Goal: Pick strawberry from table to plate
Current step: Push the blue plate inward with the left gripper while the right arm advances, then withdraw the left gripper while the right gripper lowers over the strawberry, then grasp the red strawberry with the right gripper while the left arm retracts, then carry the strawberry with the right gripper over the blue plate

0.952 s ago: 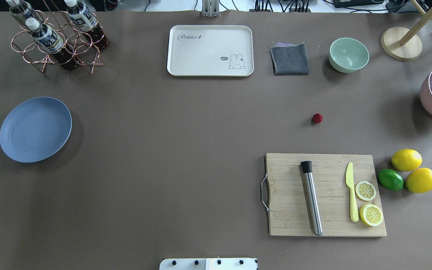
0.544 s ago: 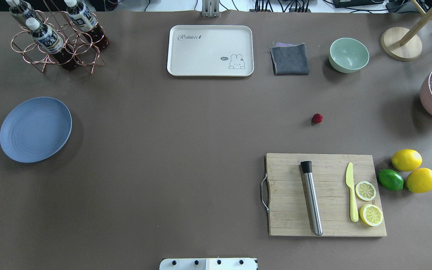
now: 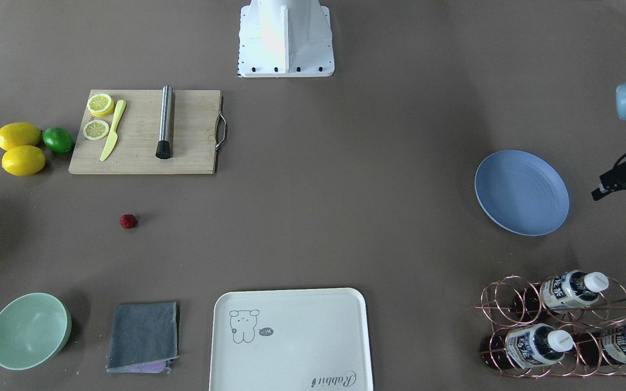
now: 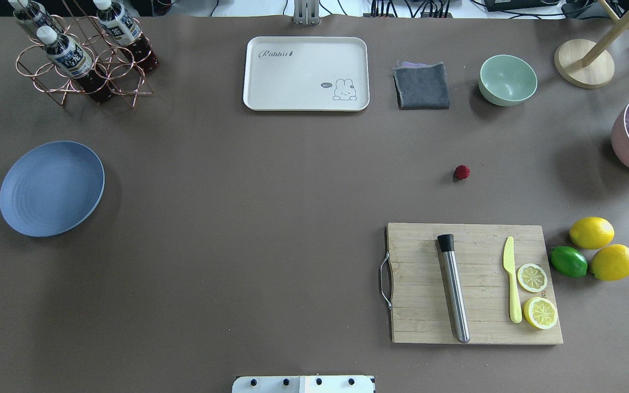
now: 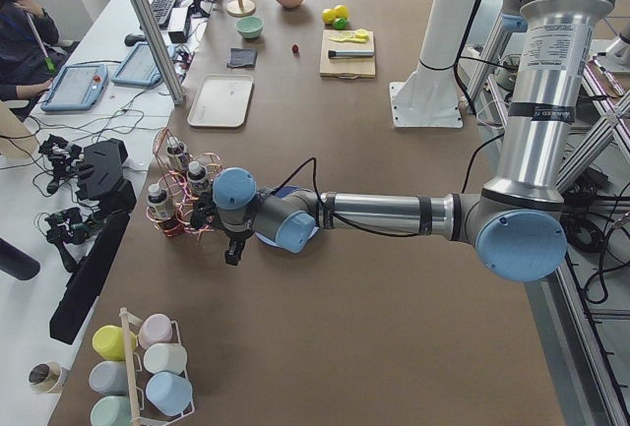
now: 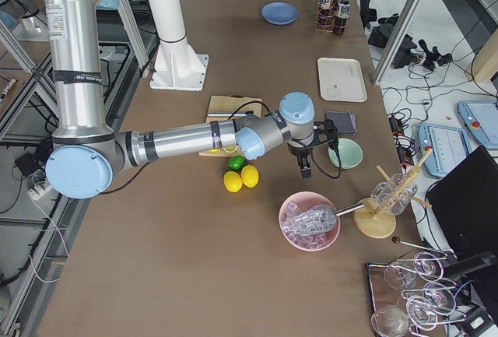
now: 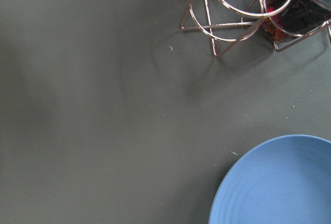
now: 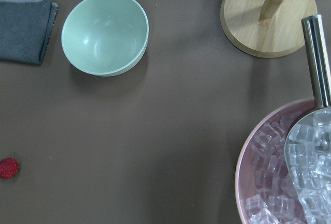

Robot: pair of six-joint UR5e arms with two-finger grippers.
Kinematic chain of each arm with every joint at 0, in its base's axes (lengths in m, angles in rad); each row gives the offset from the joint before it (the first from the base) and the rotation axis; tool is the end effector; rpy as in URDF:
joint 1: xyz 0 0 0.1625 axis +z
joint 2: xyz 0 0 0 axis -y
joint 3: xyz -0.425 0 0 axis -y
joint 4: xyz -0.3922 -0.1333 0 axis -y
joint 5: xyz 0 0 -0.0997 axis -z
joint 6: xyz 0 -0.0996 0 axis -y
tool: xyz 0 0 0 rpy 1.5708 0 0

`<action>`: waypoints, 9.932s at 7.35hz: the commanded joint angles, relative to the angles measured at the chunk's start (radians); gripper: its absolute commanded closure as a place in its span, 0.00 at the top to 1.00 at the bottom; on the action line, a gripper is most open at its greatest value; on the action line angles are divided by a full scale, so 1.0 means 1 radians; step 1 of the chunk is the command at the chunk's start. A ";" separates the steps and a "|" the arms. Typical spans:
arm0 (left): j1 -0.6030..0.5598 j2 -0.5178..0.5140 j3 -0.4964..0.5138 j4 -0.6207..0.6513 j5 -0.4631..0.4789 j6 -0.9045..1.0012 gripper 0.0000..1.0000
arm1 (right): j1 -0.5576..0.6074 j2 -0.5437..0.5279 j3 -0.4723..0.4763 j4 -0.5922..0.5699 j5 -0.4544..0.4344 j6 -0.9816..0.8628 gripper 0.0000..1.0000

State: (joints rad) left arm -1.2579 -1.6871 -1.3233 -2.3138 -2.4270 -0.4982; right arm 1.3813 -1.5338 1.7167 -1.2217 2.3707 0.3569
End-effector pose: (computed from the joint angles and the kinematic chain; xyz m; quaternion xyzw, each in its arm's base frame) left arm 0.1163 -0.5481 0.6321 0.0956 0.4719 0.0442 0.8754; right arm -0.0377 -0.5248 0.5251 0.1318 -0.4271 -0.0277 0.8941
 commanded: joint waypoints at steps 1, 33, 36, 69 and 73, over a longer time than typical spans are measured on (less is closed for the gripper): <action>0.121 0.003 0.042 -0.151 0.092 -0.146 0.96 | -0.001 -0.008 0.000 0.005 0.001 0.000 1.00; 0.667 -0.447 -0.185 0.145 0.533 -0.876 0.06 | -0.327 0.165 -0.002 -0.047 -0.212 0.436 0.98; 0.664 -0.438 -0.218 0.143 0.548 -0.873 0.98 | -0.350 0.170 -0.002 -0.047 -0.214 0.465 0.98; -0.452 -0.002 -0.180 0.720 0.048 0.612 0.98 | -0.876 0.827 -0.283 -0.259 -0.574 1.016 0.00; -0.451 0.013 -0.178 0.720 0.048 0.604 0.98 | -0.878 0.856 -0.399 -0.205 -0.617 1.001 0.00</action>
State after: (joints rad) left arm -1.7091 -1.6752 -1.5019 -1.5938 -2.3791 0.1070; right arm 0.5038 -0.6802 1.3469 -1.4556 1.7658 1.3608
